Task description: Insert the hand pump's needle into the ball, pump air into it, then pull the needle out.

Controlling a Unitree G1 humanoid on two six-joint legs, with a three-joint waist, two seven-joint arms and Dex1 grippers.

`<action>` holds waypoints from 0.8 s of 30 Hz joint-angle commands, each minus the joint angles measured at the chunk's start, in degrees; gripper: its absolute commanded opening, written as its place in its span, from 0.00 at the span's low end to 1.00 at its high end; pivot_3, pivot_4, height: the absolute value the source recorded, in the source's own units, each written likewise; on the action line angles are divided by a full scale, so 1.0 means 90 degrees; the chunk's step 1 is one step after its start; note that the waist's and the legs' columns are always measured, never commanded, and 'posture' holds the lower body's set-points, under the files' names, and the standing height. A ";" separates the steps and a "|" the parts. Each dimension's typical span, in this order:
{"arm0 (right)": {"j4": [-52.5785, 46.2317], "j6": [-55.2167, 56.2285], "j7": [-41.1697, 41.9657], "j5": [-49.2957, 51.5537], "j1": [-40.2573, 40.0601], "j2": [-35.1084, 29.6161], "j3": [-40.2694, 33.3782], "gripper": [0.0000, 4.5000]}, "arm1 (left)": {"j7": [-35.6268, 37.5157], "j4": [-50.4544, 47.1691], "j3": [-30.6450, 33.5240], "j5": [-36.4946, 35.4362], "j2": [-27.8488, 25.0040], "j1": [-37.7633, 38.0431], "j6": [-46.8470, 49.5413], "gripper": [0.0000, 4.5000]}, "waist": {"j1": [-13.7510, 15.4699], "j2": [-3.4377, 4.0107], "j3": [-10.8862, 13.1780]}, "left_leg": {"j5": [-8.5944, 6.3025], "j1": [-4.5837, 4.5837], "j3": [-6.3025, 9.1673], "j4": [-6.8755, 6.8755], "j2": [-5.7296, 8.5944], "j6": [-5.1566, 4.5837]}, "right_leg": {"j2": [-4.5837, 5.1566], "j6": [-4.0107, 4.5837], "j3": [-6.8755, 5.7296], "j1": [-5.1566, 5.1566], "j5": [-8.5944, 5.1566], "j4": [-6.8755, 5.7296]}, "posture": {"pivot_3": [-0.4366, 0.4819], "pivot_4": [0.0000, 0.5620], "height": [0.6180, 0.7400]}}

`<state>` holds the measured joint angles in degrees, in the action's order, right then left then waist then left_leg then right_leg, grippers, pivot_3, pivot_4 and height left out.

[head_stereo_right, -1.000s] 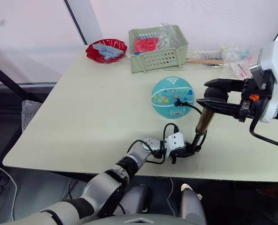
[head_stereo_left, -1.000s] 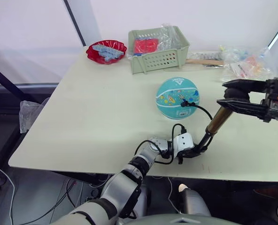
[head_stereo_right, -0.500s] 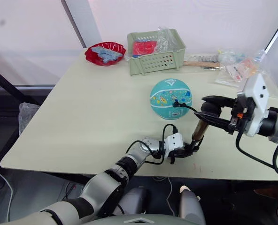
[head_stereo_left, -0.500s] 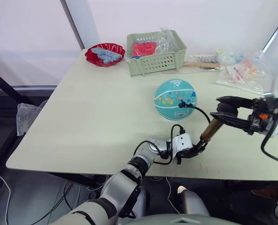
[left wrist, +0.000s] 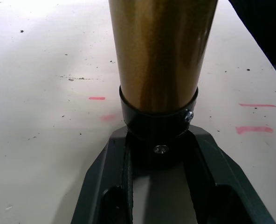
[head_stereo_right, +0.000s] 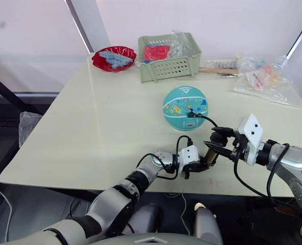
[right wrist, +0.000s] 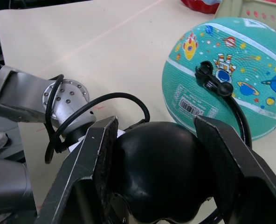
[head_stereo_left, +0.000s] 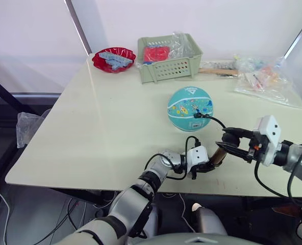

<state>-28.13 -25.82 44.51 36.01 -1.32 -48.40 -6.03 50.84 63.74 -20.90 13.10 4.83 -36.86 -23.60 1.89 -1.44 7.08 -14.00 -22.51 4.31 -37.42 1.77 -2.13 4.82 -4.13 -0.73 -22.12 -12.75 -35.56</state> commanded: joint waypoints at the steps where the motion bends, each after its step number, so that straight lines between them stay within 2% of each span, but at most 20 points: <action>1: 0.0219 -0.0150 0.0006 -0.0145 -0.0052 -0.0095 -0.0321 0.46 | 0.0103 0.0607 -0.0295 0.0370 -0.0267 0.0414 0.0244 0.25 | -0.0003 0.0000 0.0001 | 0.0000 0.0000 0.0000 0.0000 0.0000 0.0000 | 0.0000 0.0000 0.0000 0.0000 0.0000 0.0000 | 0.48 0.27 0.97; 10: -0.0180 -0.1072 0.0153 0.1308 0.0618 -0.0649 -0.1894 0.46 | 0.0044 0.0629 -0.0383 0.0484 -0.0322 0.0386 0.0155 0.25 | 0.0010 0.0056 0.0059 | 0.0000 -0.0015 0.0001 0.0000 0.0007 -0.0001 | 0.0007 -0.0010 -0.0002 -0.0008 0.0006 0.0004 | 0.48 0.27 0.97; 18: 0.0027 -0.1995 0.0126 0.2597 0.1289 -0.1373 -0.3188 0.46 | 0.0081 0.0634 -0.0421 0.0500 -0.0304 0.0406 0.0147 0.25 | 0.0030 0.0071 0.0091 | 0.0001 -0.0026 -0.0001 -0.0002 0.0007 -0.0001 | 0.0009 -0.0009 -0.0003 -0.0017 0.0005 0.0005 | 0.48 0.27 0.97; 24: 0.0306 -0.2458 -0.0071 0.3298 0.1938 -0.1757 -0.3601 0.46 | 0.0104 0.0626 -0.0414 0.0496 -0.0330 0.0391 0.0151 0.25 | 0.0032 0.0074 0.0102 | 0.0001 -0.0029 -0.0001 -0.0002 0.0007 -0.0001 | 0.0010 -0.0005 -0.0004 -0.0018 0.0003 0.0005 | 0.48 0.27 0.97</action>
<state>-26.10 -49.40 46.23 64.68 12.86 -62.42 -31.78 51.07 63.42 -21.06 13.10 4.99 -37.17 -25.43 2.17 -0.77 8.00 -14.00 -22.77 4.30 -37.44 1.83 -2.14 4.91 -4.18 -0.77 -22.28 -12.72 -35.51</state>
